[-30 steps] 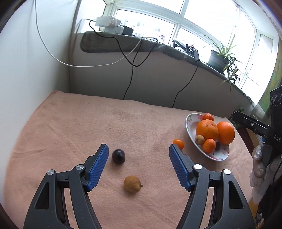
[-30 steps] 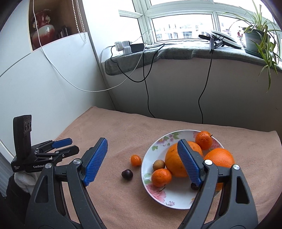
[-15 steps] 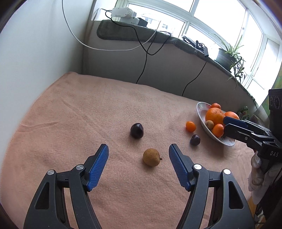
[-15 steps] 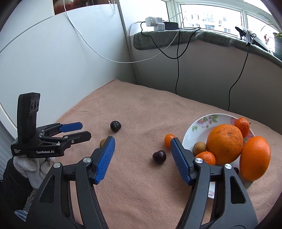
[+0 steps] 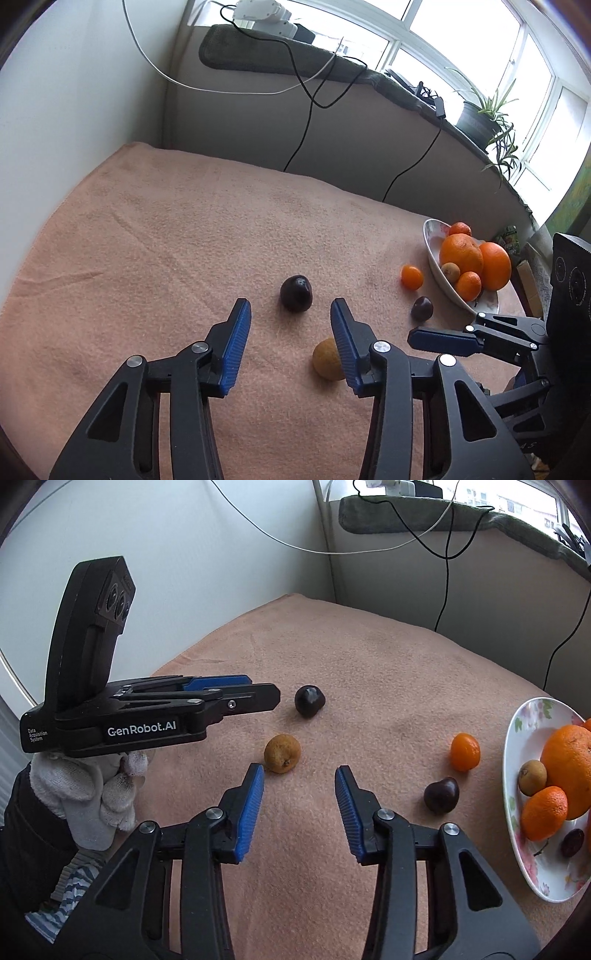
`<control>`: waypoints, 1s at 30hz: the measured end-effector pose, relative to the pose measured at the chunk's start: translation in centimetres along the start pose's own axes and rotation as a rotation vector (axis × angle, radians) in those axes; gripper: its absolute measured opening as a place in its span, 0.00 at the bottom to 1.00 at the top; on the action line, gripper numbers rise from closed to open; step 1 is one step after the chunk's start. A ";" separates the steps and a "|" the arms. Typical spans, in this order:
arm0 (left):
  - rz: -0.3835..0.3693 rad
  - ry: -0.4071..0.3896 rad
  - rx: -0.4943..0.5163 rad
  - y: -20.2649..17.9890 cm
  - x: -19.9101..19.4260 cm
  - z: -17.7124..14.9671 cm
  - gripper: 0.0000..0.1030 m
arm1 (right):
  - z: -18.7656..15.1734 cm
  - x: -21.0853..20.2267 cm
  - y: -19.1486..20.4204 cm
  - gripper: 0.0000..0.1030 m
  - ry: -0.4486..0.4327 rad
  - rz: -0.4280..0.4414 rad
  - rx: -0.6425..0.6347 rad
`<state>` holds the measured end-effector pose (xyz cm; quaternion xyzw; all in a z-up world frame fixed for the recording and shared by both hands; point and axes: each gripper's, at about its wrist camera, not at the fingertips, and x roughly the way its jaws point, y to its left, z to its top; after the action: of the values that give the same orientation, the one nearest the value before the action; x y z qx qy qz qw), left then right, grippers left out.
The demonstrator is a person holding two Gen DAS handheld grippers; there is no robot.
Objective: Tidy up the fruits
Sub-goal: 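Move the right tool to another brown kiwi while the left tool reaches a dark plum, then close the right tool on the kiwi while the left tool closes on the plum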
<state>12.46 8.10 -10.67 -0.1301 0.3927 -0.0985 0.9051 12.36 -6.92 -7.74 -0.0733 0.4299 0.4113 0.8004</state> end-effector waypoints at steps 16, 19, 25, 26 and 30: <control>-0.022 0.079 0.014 0.2 3.8 1.1 0.35 | 1.0 3.8 1.0 0.33 0.048 0.001 -0.029; -0.024 0.088 0.015 0.3 4.1 1.0 0.34 | 1.1 4.2 1.2 0.32 0.055 0.001 -0.038; -0.025 0.102 0.024 0.2 4.5 1.0 0.25 | 1.0 4.8 1.1 0.28 0.065 -0.018 -0.039; -0.027 0.102 0.026 0.2 4.5 1.0 0.24 | 1.2 5.0 1.0 0.28 0.067 -0.017 -0.038; -0.028 0.104 0.030 0.2 4.4 1.0 0.21 | 1.4 5.2 1.3 0.28 0.066 -0.027 -0.050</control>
<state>16.19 7.23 -13.12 -0.1167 0.4360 -0.1238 0.8837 13.82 -2.33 -10.45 -0.1126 0.4447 0.4084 0.7892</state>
